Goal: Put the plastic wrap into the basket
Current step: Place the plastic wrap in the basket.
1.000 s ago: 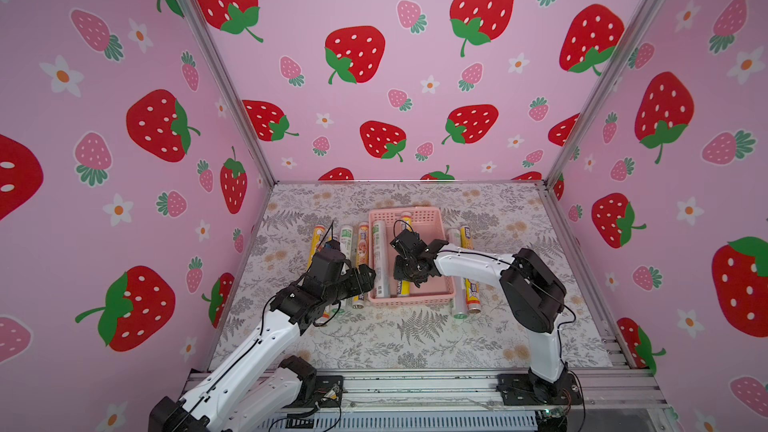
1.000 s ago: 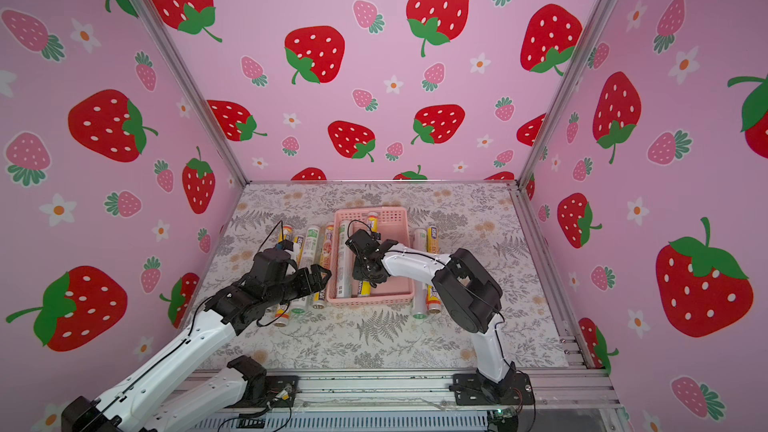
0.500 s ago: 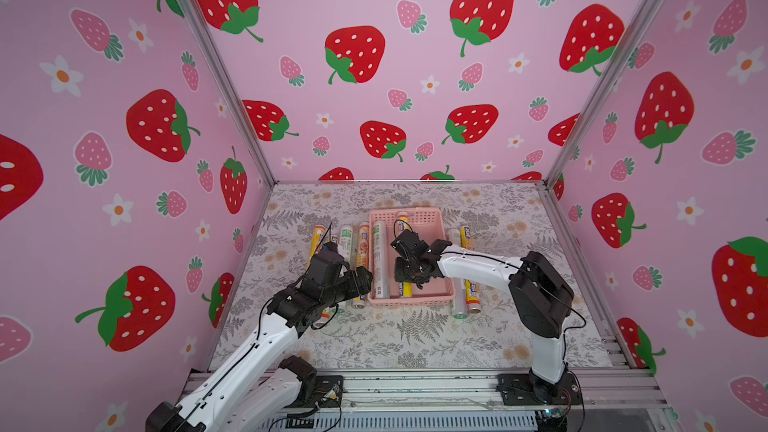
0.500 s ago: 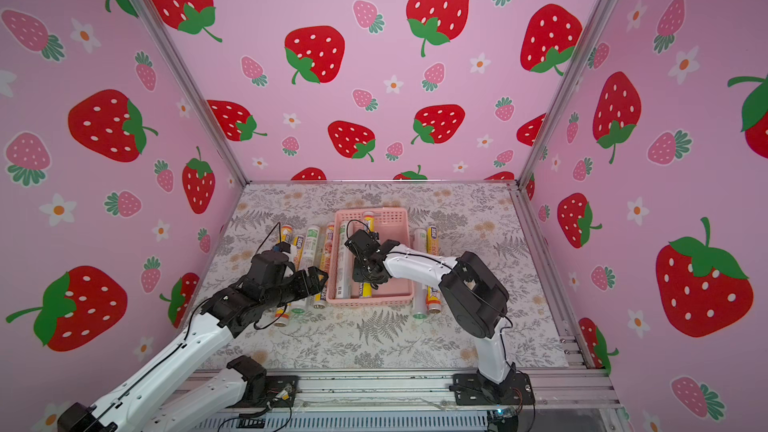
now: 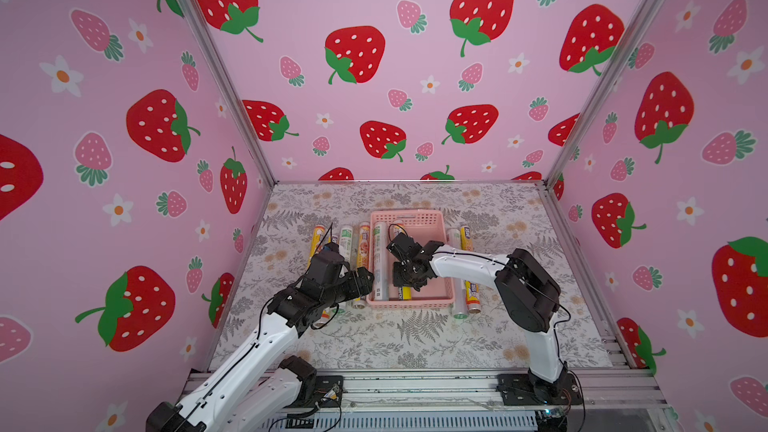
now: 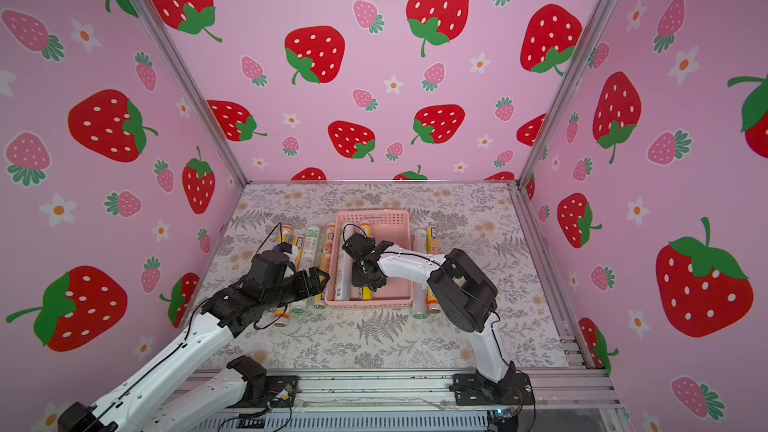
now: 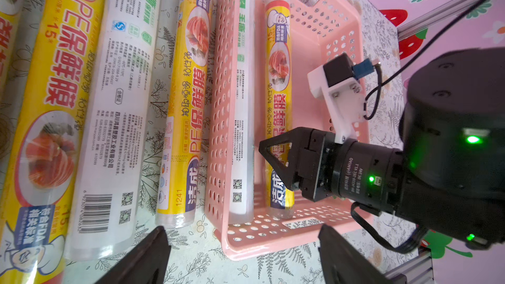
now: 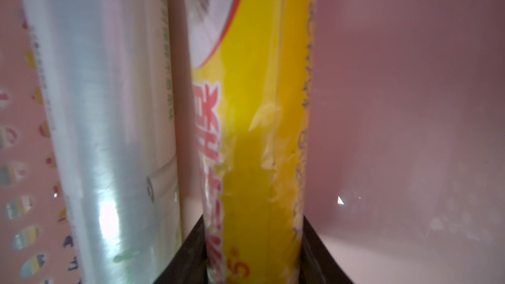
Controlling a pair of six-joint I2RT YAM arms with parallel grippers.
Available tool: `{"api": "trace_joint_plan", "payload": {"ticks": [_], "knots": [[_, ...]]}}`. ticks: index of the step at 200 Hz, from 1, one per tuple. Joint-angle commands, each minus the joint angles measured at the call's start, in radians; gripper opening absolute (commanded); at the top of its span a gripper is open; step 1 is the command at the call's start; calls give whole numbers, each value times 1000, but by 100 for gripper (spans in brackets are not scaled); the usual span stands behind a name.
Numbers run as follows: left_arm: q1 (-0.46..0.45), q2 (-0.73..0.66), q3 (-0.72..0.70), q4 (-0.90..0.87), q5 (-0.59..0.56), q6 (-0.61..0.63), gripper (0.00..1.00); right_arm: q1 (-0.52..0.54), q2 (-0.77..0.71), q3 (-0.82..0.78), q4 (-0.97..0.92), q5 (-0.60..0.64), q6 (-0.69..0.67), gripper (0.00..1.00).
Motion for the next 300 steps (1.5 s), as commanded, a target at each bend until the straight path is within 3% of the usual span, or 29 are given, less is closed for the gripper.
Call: {"api": "trace_joint_plan", "payload": {"ticks": [1,38,44,128,184,231,276,300], "knots": [[3,-18,19,6,-19,-1,90,11,7,26,-14,-24,-12,48],[3,-86,12,23,-53,-21,91,11,-4,23,14,-44,-14,51],[3,-86,15,24,-50,-22,91,12,-6,24,15,-49,-15,55],[3,-1,54,29,44,-68,91,10,-32,-10,140,-166,-5,57],[2,8,66,11,65,-73,90,10,-115,-28,112,-119,-26,58],[-9,-5,57,-23,70,-89,90,10,-278,-88,58,-73,-79,58],[-68,-12,85,-176,57,-94,88,-10,-565,-244,-72,118,-140,63],[-114,-32,98,-217,-26,-134,87,-67,-694,-315,-160,200,-172,66]]}}
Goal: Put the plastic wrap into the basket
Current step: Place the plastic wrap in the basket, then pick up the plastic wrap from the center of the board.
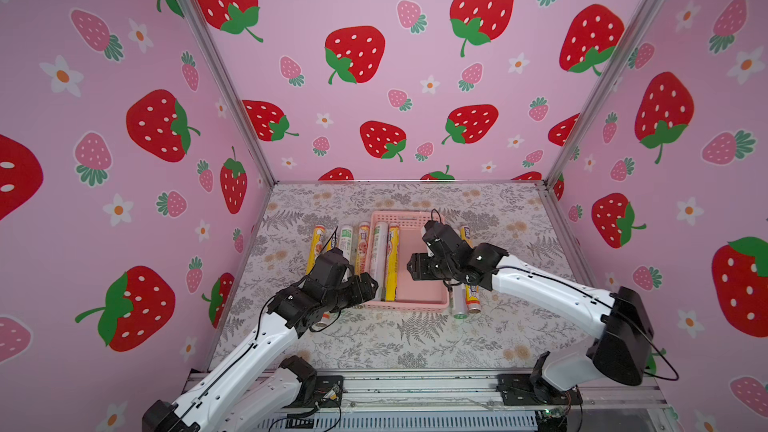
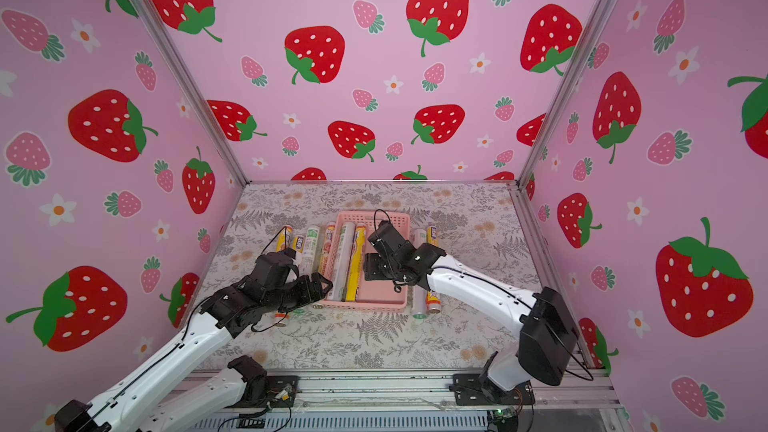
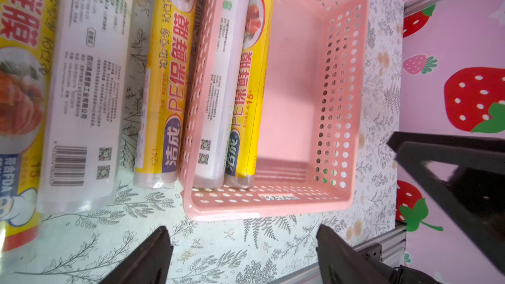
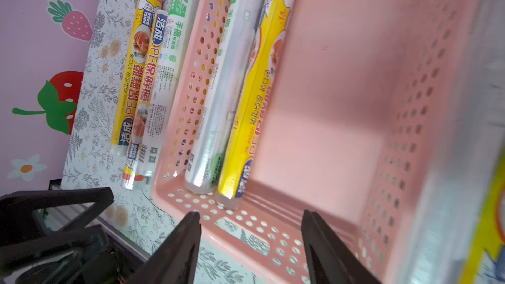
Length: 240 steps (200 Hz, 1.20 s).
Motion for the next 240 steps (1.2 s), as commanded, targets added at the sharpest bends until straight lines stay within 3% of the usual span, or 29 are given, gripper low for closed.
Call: {"api": "trace_joint_plan", "payload": {"ticks": [1,22,41,72,111,142,171,195,240], "knots": [[-39,-30,56,-89,-68,-42,87,-53,-108,-70,-134,146,-55,66],[-97,-72,56,-96,-117,-84,87,-157,-210,-182,-135,144,-66,67],[-120,-85,48,-48,-134,-56,90,-296,-267,-261,-128,50,-67,67],[-122,54,151,-40,-128,2,90,-447,-288,-349,-75,-82,-103,67],[-157,130,135,73,-139,-25,89,-463,-208,-365,-51,-163,-141,66],[-155,111,93,122,-155,18,90,-462,-225,-432,15,-111,-117,66],[-115,148,196,111,-213,166,92,-463,-214,-440,3,-101,-148,66],[-87,201,282,71,-200,205,92,-463,-158,-447,22,-85,-167,66],[-86,152,125,144,-206,138,92,-463,-100,-444,20,-66,-191,65]]}}
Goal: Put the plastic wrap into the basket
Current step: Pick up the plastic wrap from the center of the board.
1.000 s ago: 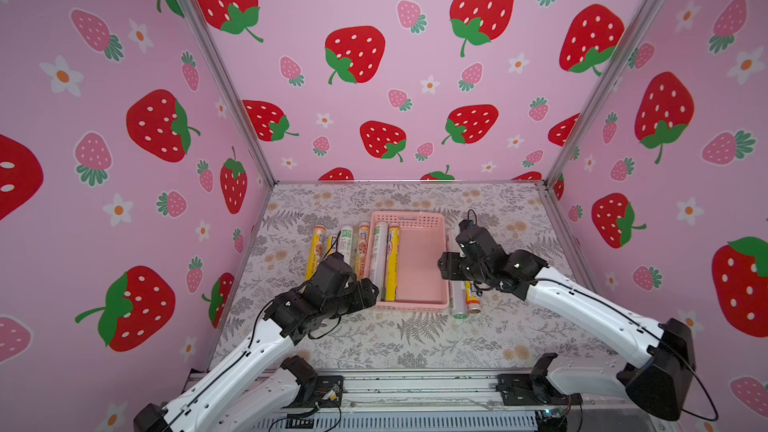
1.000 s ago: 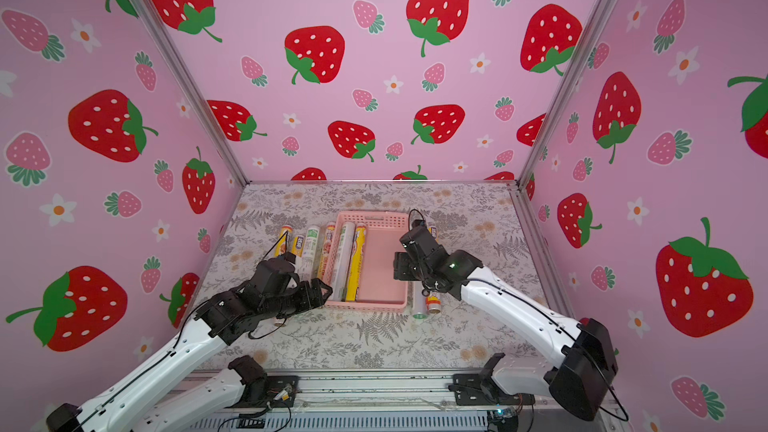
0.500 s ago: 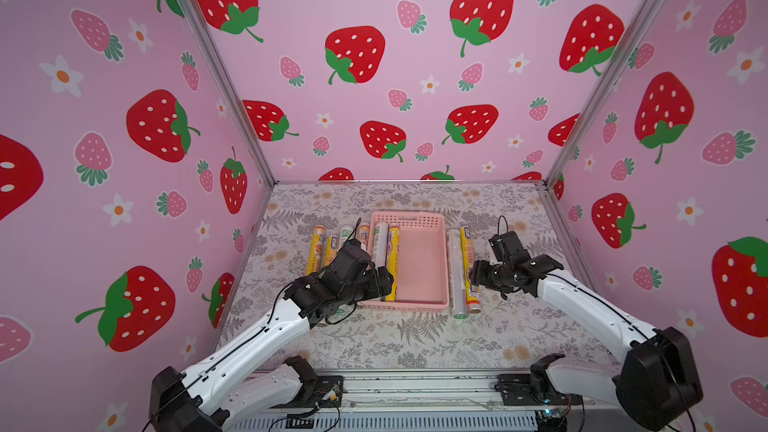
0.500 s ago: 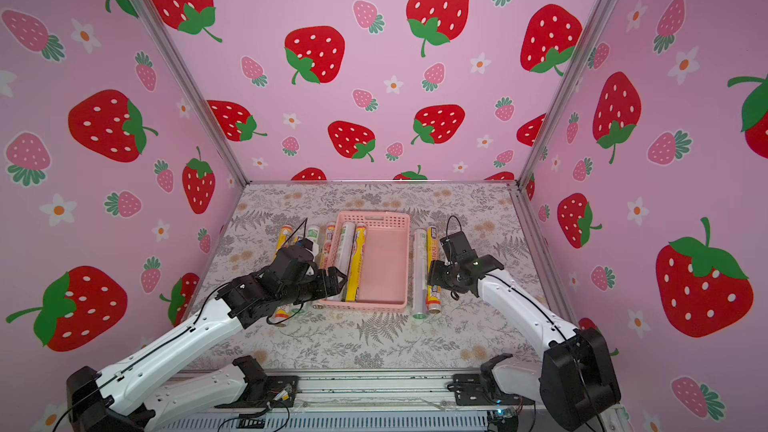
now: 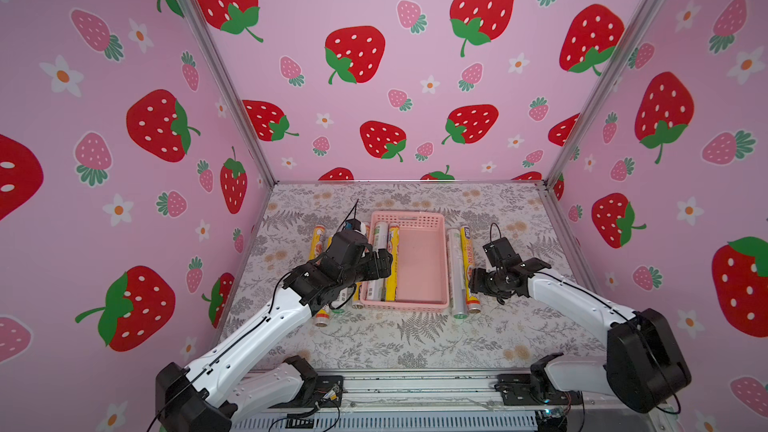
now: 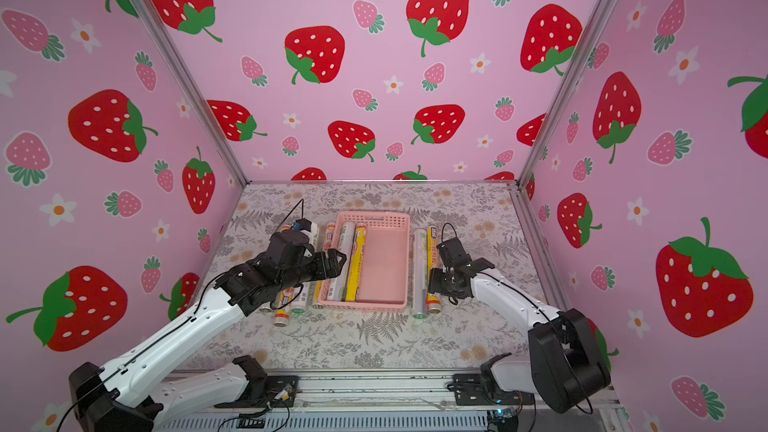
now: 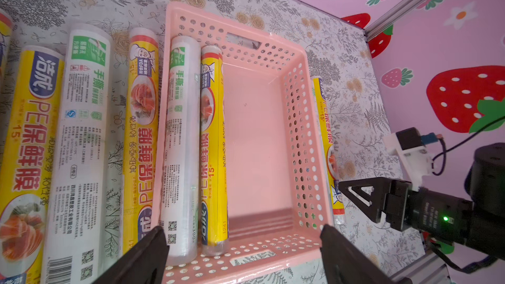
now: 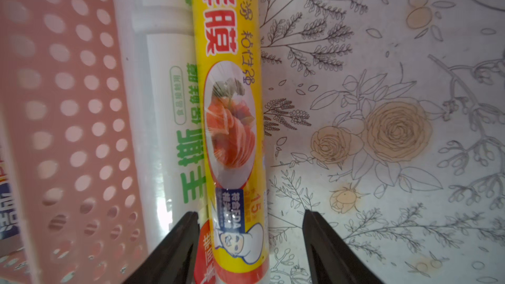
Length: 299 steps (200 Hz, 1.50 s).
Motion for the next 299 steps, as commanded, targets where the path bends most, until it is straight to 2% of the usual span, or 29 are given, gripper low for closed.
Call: {"api": "trace_joint_plan", "payload": {"ticks": [1,38,72,139,178,196,211,259,299], "knots": [[2,-34,-78,11,-25,-14,92,-2,8,-8,5,23,-28,65],[5,-89,-117,-2,-61,-33,92,-2,43,-21,35,12,-25,65],[5,-88,-105,-19,-58,-35,92,-2,87,-18,43,51,-2,64],[5,8,-43,-35,-49,-32,92,-5,198,33,43,94,14,64],[5,69,-23,-13,-64,-13,92,-11,227,46,37,109,31,58],[5,81,-21,-3,-67,-15,92,-13,212,46,32,138,34,53],[5,82,-24,8,-68,-26,91,-13,188,56,12,173,34,43],[4,76,-8,60,-43,-43,91,-16,35,95,-66,276,10,30],[3,107,68,64,40,-20,91,-15,-97,147,-130,269,2,27]]}}
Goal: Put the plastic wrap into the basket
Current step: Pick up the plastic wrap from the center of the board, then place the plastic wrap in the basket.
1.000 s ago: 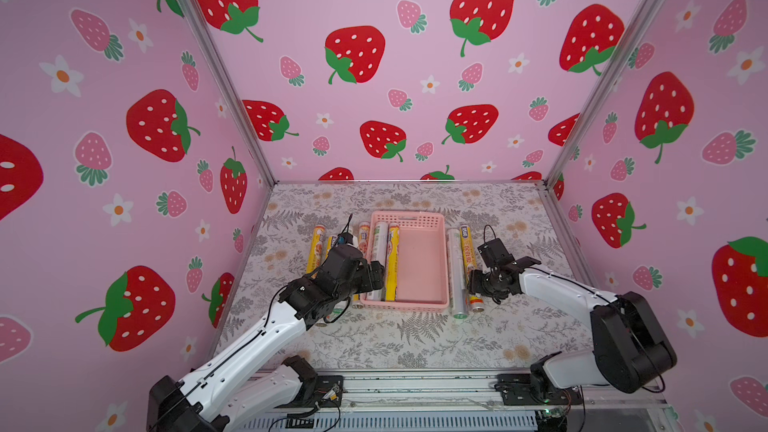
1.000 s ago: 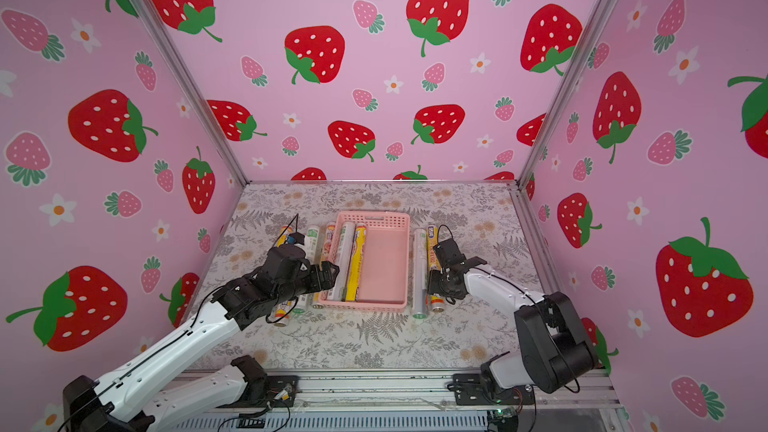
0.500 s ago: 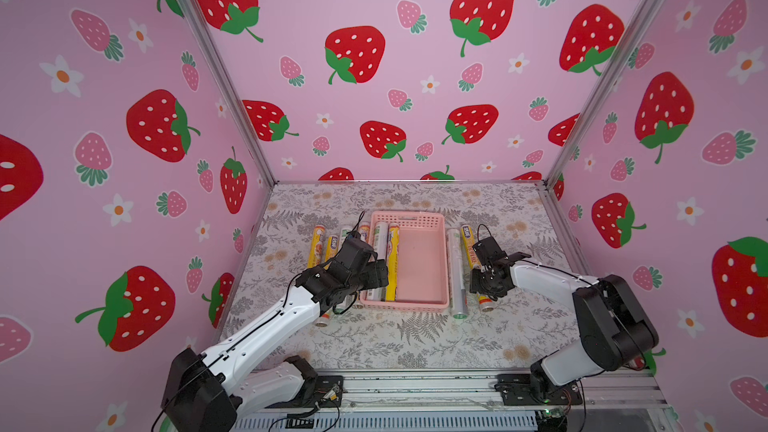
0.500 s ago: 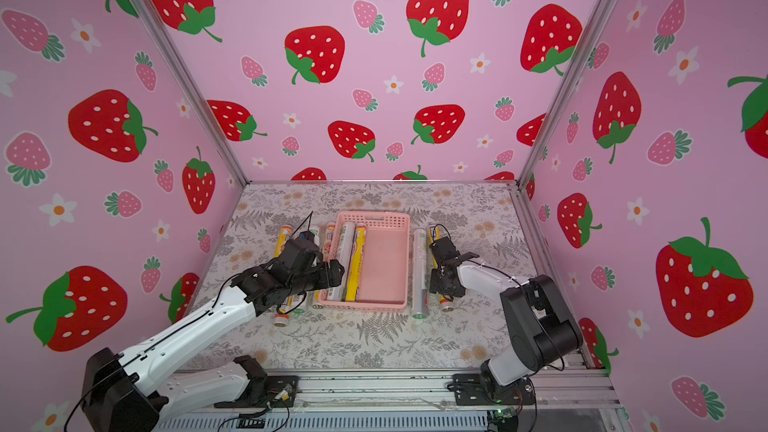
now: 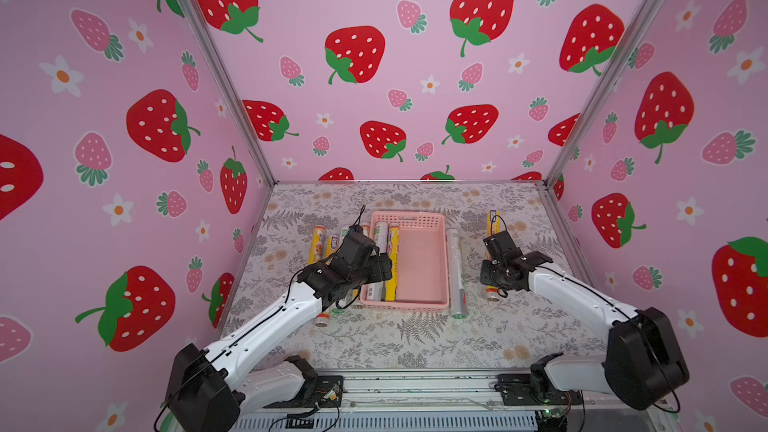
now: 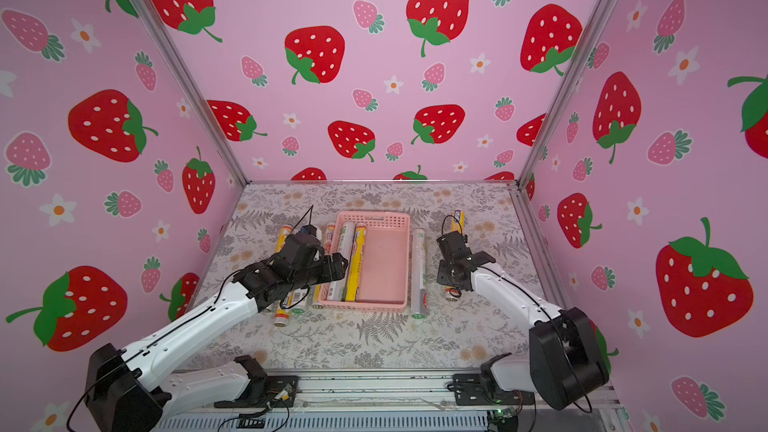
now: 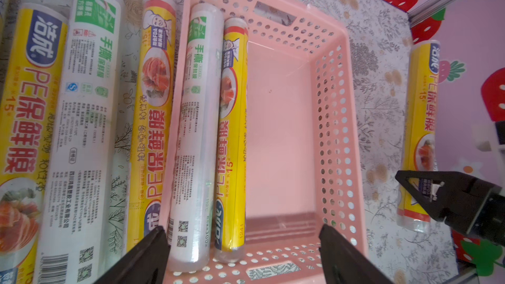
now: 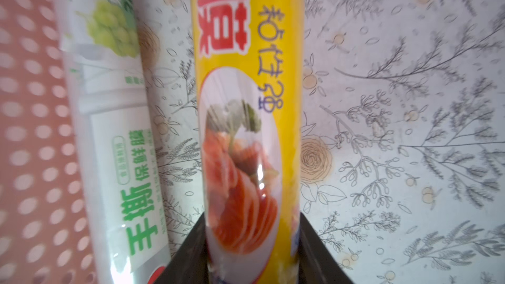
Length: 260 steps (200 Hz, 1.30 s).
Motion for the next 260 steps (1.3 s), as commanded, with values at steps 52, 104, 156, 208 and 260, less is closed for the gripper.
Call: {"api": "trace_joint_plan", "payload": {"ticks": [52,104,156,208,260], "knots": [[-1,21,99,73,157,7,90,98,-111,213,-173,5,50,24],[-2,-53,58,-4,114,-48,90,313,-51,314,-146,-28,211,24],[1,-219,-89,-29,10,-63,92,466,84,370,-85,-53,331,22],[6,-267,-145,-48,-3,-56,92,500,203,354,0,-95,405,21],[6,-302,-198,-21,-1,-66,92,507,331,415,29,-69,390,21]]}}
